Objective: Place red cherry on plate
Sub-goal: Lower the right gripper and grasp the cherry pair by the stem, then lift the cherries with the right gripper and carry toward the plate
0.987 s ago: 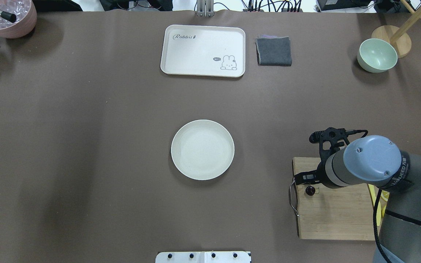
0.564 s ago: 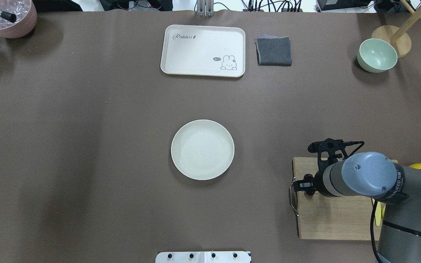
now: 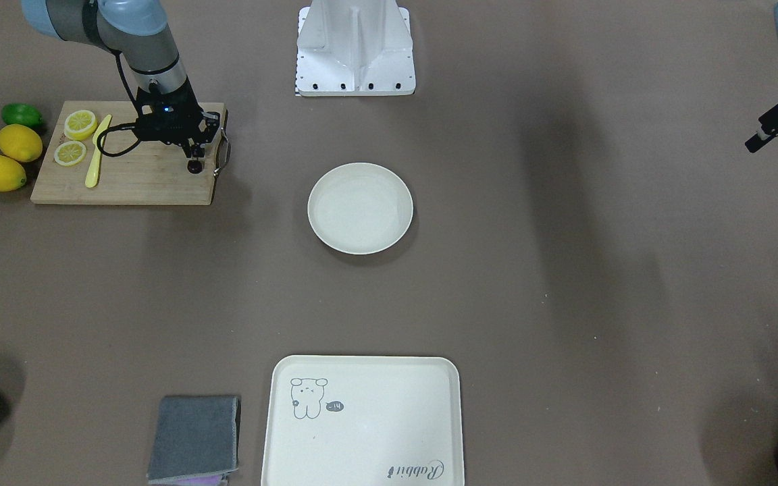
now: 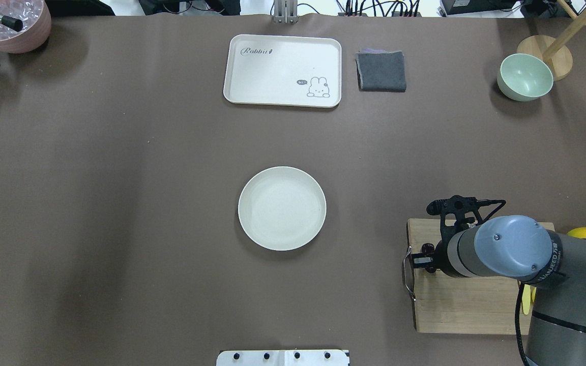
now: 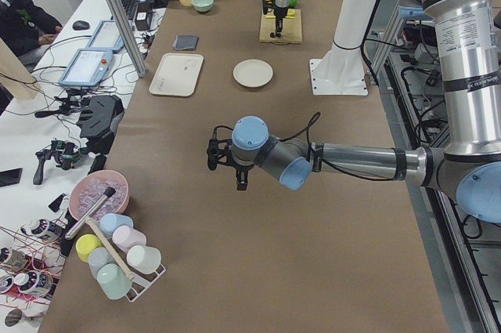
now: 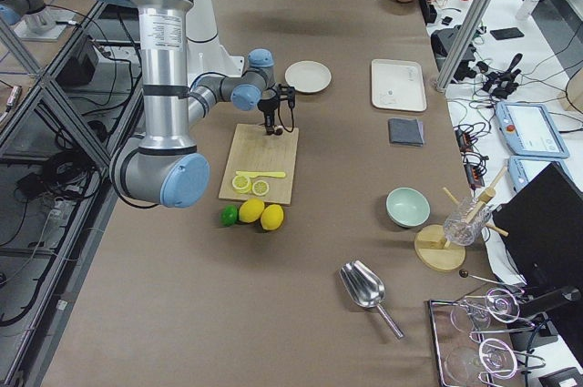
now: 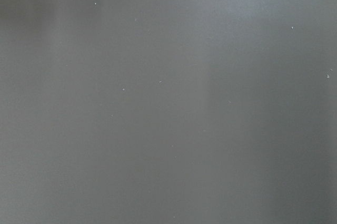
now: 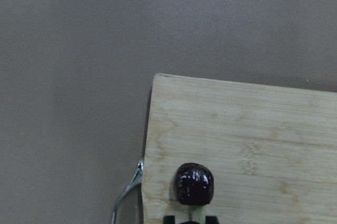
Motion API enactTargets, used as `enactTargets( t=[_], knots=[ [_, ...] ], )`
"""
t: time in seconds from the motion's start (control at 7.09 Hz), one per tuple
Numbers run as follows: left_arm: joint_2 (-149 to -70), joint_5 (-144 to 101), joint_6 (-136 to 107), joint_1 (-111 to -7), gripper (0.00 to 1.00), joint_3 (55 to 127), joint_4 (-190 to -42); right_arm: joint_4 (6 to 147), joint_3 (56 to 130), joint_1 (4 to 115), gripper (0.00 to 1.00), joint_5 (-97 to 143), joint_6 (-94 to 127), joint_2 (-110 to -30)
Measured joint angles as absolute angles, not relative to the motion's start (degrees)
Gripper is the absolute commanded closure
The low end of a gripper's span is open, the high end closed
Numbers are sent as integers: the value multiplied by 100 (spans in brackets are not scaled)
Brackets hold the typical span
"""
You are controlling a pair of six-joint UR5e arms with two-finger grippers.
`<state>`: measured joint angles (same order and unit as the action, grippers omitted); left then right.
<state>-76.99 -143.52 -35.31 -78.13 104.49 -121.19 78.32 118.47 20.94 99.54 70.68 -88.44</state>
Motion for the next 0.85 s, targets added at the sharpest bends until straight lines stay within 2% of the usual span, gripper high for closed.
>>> enactTargets(
  t=[0.42,0.85],
  knots=[
    [-7701,-14353,-3533,-7816,1,10461,-12113,7849,12054,2135,100,10007,7078,-8868],
    [-7707,-14352,-3533,-7817,1,10475,-12111,8079,12574,2972,100,11003,6914,-8899]
  ],
)
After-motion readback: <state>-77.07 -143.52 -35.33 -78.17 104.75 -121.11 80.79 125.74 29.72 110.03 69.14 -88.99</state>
